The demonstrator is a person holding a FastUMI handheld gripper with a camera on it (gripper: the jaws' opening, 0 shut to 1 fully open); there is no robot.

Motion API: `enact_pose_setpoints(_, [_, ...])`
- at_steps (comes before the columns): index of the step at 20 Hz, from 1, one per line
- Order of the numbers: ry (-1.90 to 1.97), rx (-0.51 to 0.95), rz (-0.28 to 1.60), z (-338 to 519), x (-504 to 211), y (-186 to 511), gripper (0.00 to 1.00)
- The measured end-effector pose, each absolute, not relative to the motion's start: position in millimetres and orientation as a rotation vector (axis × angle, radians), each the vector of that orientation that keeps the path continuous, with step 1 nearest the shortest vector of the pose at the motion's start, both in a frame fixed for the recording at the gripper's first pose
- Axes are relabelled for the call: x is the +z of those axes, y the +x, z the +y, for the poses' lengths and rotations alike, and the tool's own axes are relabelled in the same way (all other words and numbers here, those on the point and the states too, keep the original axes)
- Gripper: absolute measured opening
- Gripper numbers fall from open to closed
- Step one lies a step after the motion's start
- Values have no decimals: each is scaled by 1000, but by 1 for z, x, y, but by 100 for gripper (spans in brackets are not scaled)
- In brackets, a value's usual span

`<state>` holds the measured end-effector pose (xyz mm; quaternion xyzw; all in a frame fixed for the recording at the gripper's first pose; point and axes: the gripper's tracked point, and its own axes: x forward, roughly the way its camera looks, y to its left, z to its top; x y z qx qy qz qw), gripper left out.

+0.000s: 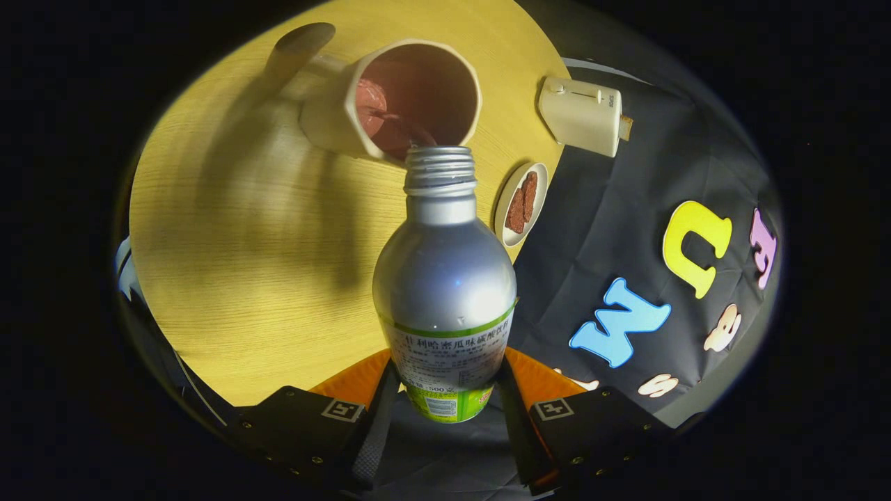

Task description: Take the bottle from table, then pour the juice into the cup, finally place the bottle on the coaster

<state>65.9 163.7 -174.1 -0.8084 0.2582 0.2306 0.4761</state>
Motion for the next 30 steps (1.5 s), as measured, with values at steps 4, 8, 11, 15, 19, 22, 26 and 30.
enact_pose_setpoints(4, [-1998, 556, 641, 163, -171, 70, 74])
enact_pose_setpoints(8, [-2026, 560, 642, 165, -168, 71, 74])
enact_pose_setpoints(11, [-2038, 560, 644, 168, -165, 72, 74])
enact_pose_setpoints(15, [-2069, 559, 646, 169, -161, 74, 74])
enact_pose_setpoints(19, [-2100, 556, 658, 170, -158, 74, 74])
enact_pose_setpoints(22, [-2122, 561, 662, 172, -155, 74, 74])
enact_pose_setpoints(26, [-2148, 563, 671, 176, -154, 72, 74])
enact_pose_setpoints(30, [-2188, 564, 685, 179, -151, 73, 74])
